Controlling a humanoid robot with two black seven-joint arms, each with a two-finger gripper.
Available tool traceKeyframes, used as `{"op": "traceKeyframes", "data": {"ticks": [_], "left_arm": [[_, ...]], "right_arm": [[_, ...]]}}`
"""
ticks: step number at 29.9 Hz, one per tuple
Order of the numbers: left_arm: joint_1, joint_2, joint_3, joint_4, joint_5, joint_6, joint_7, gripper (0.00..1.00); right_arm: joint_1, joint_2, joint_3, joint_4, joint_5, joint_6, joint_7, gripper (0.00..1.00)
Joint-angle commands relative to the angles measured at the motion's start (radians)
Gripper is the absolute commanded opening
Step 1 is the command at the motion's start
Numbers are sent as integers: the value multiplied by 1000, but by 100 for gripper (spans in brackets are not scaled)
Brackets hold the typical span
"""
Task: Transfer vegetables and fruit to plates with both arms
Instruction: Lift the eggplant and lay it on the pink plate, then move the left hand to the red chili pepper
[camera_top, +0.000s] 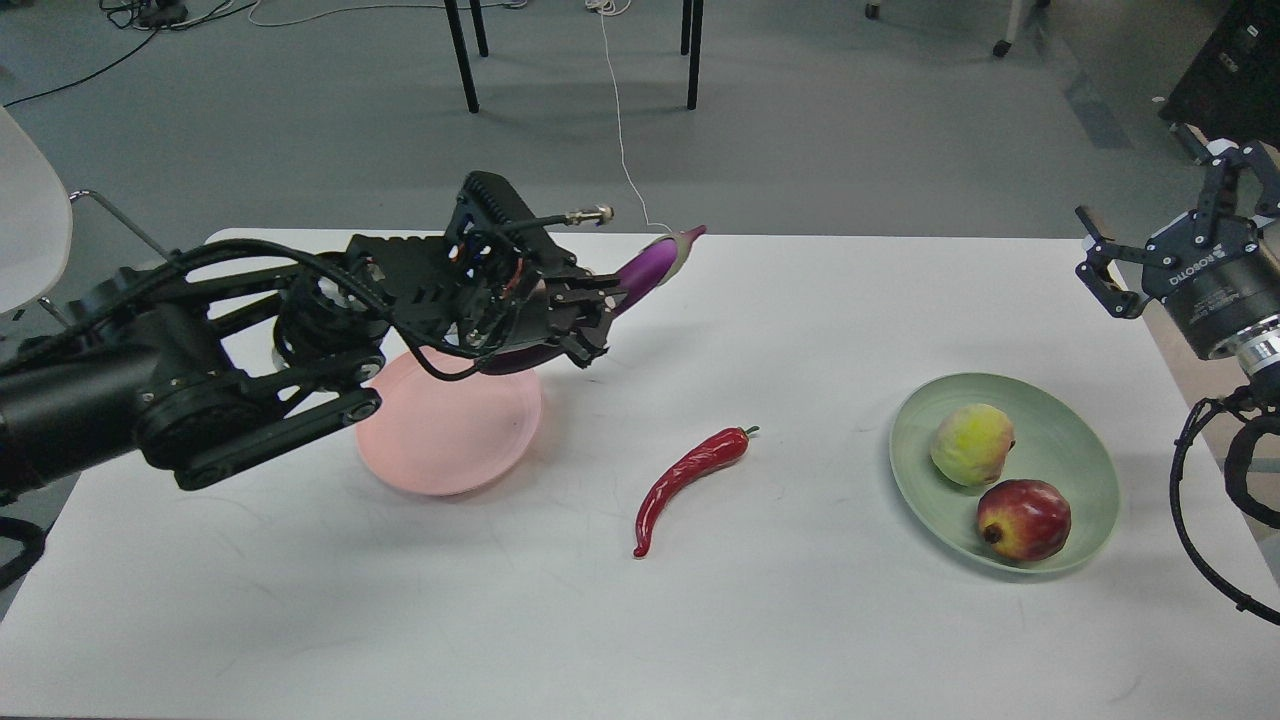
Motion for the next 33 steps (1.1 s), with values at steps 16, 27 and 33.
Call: {"op": "traceKeyframes", "data": {"ticks": [16, 27, 33], "left_arm": [[193, 94, 41, 58, 0, 57, 10, 59], [160, 83, -32, 36, -172, 115, 2, 95], [65, -74, -23, 7, -175, 115, 8, 94]], "right_arm": [[-1, -3, -2, 9, -7, 0, 0, 98], [-1, -9, 4, 9, -6, 0, 2, 98], [-26, -76, 35, -3, 11, 0, 3, 98]]}}
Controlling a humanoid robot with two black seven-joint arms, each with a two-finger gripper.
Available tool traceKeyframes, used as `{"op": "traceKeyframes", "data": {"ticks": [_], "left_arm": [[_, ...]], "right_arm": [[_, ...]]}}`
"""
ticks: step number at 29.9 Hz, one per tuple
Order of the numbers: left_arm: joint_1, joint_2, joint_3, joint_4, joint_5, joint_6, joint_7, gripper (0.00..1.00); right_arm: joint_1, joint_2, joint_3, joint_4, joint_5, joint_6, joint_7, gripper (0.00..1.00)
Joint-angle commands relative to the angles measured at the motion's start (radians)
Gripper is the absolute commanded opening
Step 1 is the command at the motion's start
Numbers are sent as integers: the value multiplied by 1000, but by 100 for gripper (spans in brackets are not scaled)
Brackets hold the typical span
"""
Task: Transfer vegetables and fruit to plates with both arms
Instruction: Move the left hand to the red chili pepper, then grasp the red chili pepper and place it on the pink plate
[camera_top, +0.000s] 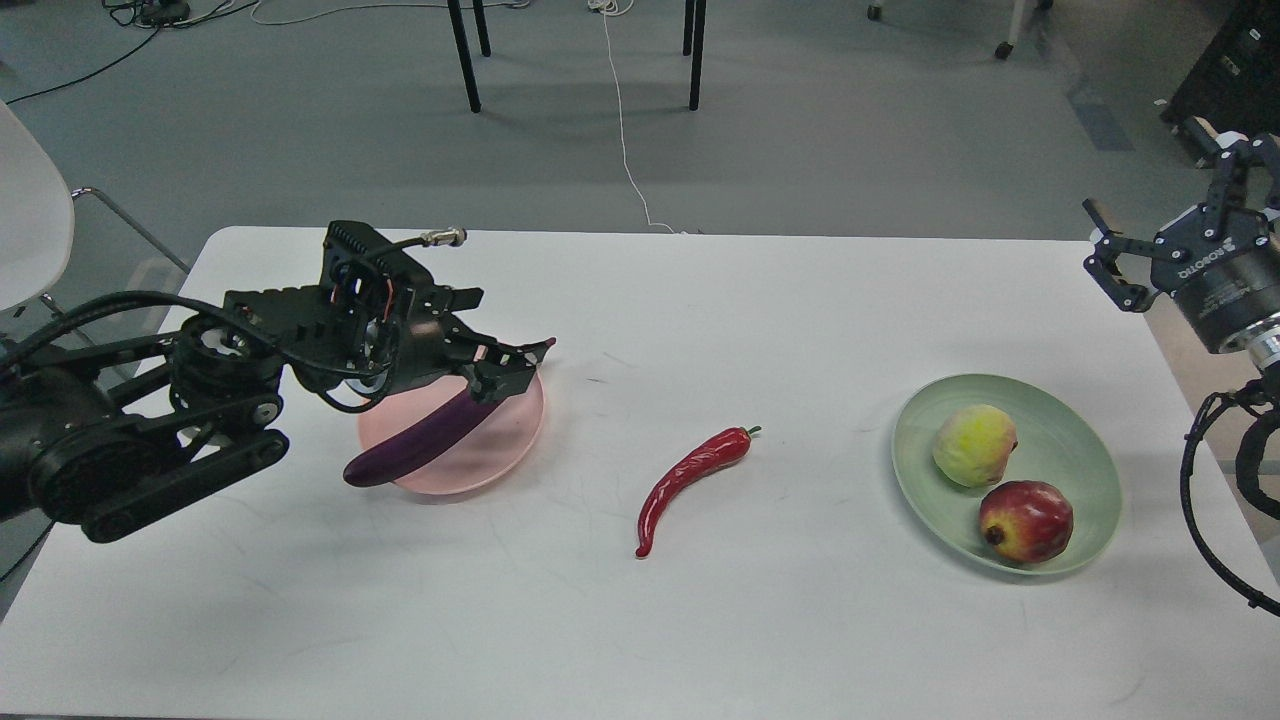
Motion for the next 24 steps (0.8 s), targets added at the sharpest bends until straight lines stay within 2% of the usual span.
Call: {"op": "traceKeyframes", "data": {"ticks": [1, 7, 13, 19, 24], "left_arm": [[-33, -113, 4, -4, 2, -2, 6, 93], [-38, -295, 68, 31, 101, 0, 33, 91], [-18, -429, 154, 162, 168, 0, 43, 90], [29, -441, 180, 243, 183, 0, 49, 86], [79, -426, 180, 252, 212, 0, 47, 69]], "right_arm": [[-28, -41, 6, -13, 5, 0, 2, 98], [-103, -99, 8, -19, 7, 0, 20, 98], [-137, -104, 8, -19, 7, 0, 20, 98], [-137, -102, 9, -10, 7, 0, 20, 98], [-137, -102, 22, -7, 7, 0, 20, 98]]}}
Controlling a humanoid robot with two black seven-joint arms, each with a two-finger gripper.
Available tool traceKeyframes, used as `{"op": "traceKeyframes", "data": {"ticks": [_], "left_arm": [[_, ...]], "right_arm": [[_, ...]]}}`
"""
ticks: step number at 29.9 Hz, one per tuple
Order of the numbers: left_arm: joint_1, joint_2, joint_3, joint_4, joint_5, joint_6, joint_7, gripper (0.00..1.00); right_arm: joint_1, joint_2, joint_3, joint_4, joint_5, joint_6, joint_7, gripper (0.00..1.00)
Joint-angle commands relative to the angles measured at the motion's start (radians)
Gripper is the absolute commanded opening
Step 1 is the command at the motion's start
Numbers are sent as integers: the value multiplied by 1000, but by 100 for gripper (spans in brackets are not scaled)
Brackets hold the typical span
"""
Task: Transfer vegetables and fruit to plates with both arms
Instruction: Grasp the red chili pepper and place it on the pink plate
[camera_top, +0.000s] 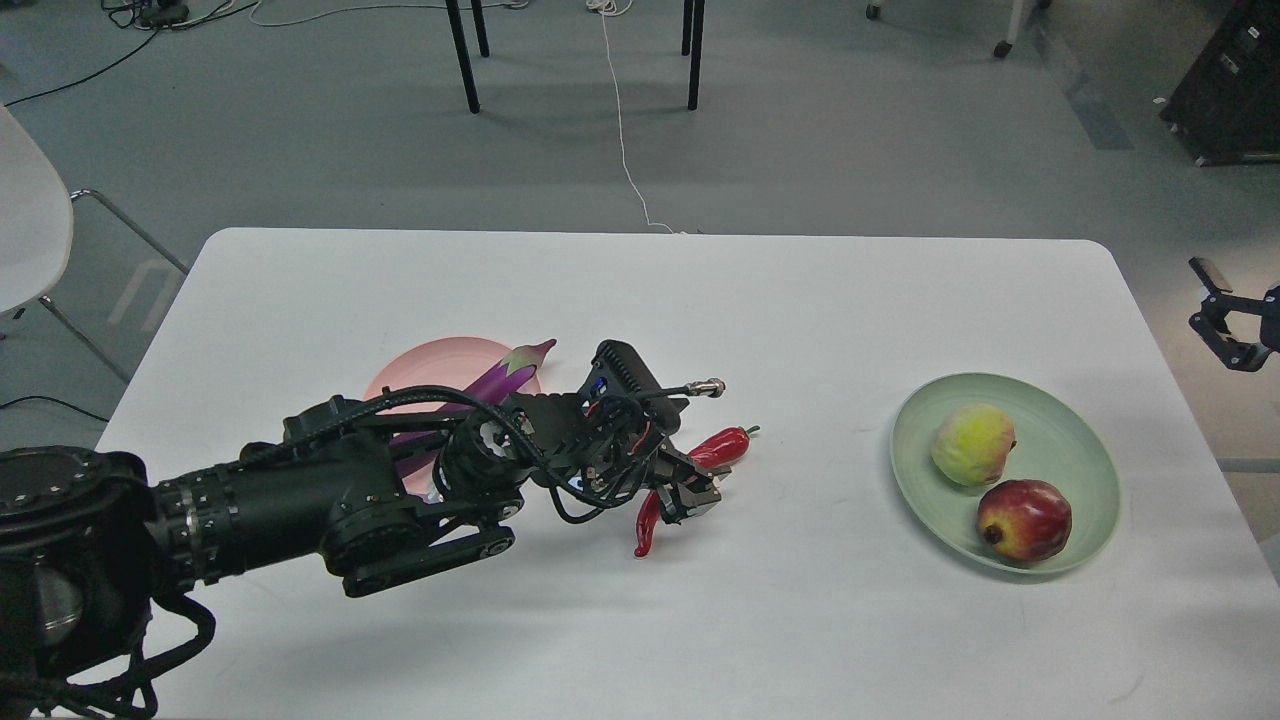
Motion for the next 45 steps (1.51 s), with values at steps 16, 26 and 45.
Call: {"op": "traceKeyframes", "data": {"ticks": [16, 26, 45], "left_arm": [[-6, 147, -32, -135, -1, 0, 3, 9], [-62, 552, -15, -352, 5, -54, -15, 11], [-13, 572, -17, -326, 12, -51, -6, 28]], "right_arm": [[2, -2, 15, 1, -1, 0, 0, 98], [12, 12, 25, 1, -3, 0, 0, 98], [13, -2, 27, 3, -3, 0, 0, 98]]}}
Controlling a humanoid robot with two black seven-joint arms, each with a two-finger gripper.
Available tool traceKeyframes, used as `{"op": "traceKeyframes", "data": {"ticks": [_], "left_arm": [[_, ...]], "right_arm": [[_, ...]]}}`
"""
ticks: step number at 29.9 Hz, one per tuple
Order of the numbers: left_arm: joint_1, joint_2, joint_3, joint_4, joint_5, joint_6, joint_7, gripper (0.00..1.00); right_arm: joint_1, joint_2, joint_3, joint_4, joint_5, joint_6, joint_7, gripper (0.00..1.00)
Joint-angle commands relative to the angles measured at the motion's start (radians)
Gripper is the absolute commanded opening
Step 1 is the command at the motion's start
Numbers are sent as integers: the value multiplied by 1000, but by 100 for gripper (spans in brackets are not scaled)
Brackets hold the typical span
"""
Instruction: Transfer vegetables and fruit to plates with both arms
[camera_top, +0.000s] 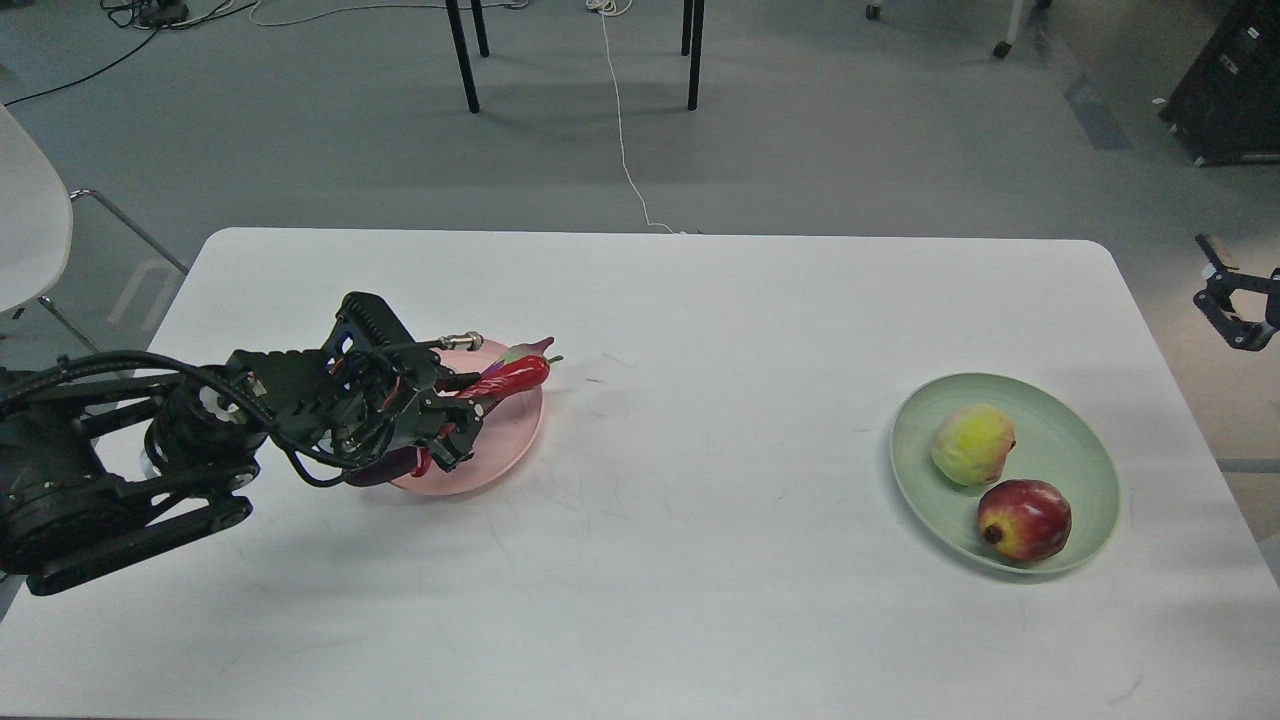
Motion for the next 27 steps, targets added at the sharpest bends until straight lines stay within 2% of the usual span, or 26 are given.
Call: {"op": "traceKeyframes", "data": {"ticks": [1, 3, 7, 14, 27], "left_arm": [[1, -1, -1, -2, 0, 0, 2, 28], [1, 2, 1, 0, 0, 0, 2, 29], [9, 7, 4, 0, 0, 1, 2, 44], [20, 12, -12, 0, -1, 4, 2, 57], [20, 13, -13, -3, -3, 6, 2, 61]], "right_arm": [[-1, -2, 0, 0, 0, 0, 0, 98], [0, 0, 0, 0, 0, 0, 0, 98], [0, 3, 0, 0, 0, 0, 0, 98], [0, 0, 0, 0, 0, 0, 0, 98], [0, -2, 0, 0, 0, 0, 0, 98]]}}
